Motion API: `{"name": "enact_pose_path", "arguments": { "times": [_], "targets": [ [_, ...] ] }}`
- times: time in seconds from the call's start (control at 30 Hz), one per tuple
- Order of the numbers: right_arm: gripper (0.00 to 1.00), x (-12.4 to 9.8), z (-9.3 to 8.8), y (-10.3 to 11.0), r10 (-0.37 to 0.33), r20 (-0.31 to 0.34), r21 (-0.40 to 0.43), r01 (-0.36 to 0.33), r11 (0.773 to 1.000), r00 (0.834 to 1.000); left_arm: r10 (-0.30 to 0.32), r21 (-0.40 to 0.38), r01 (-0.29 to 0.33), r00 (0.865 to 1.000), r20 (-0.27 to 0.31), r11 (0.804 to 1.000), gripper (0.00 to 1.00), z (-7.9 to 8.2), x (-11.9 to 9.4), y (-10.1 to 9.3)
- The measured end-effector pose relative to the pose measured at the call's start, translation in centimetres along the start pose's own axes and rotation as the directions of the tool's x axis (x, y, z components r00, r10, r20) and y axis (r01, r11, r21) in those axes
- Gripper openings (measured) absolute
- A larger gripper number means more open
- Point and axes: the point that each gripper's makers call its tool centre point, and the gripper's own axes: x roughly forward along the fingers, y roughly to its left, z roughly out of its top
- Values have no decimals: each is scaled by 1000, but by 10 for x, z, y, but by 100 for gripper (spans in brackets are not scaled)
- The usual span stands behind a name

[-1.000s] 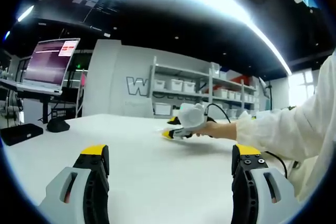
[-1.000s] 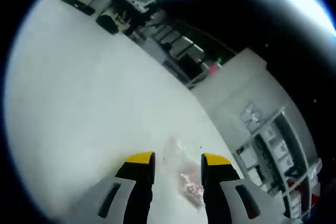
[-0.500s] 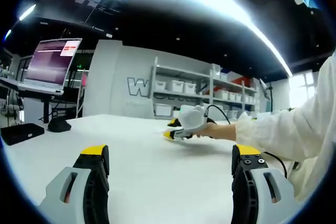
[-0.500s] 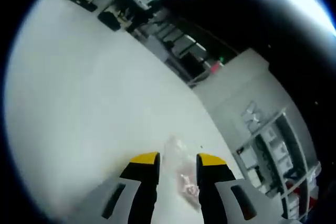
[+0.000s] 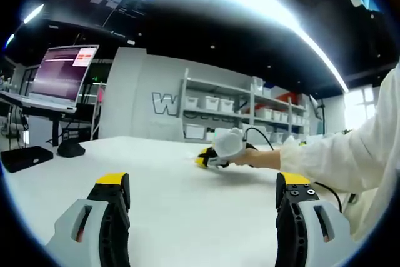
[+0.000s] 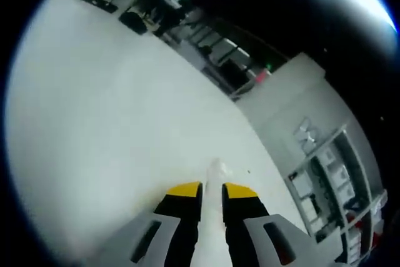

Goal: Open the resealable bag by pulling the two sides of the seal apart until the entire bag opening is separated and visibly accessible.

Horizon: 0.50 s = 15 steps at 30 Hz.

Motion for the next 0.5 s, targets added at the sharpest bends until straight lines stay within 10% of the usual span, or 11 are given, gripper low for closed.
{"name": "enact_pose_path", "arguments": {
  "times": [0.5],
  "targets": [
    [0, 3, -4, 5, 22, 7, 84, -23, 996, 1000, -1, 2, 1, 1000, -10, 1000, 96, -2, 3, -1]
  ]
}}
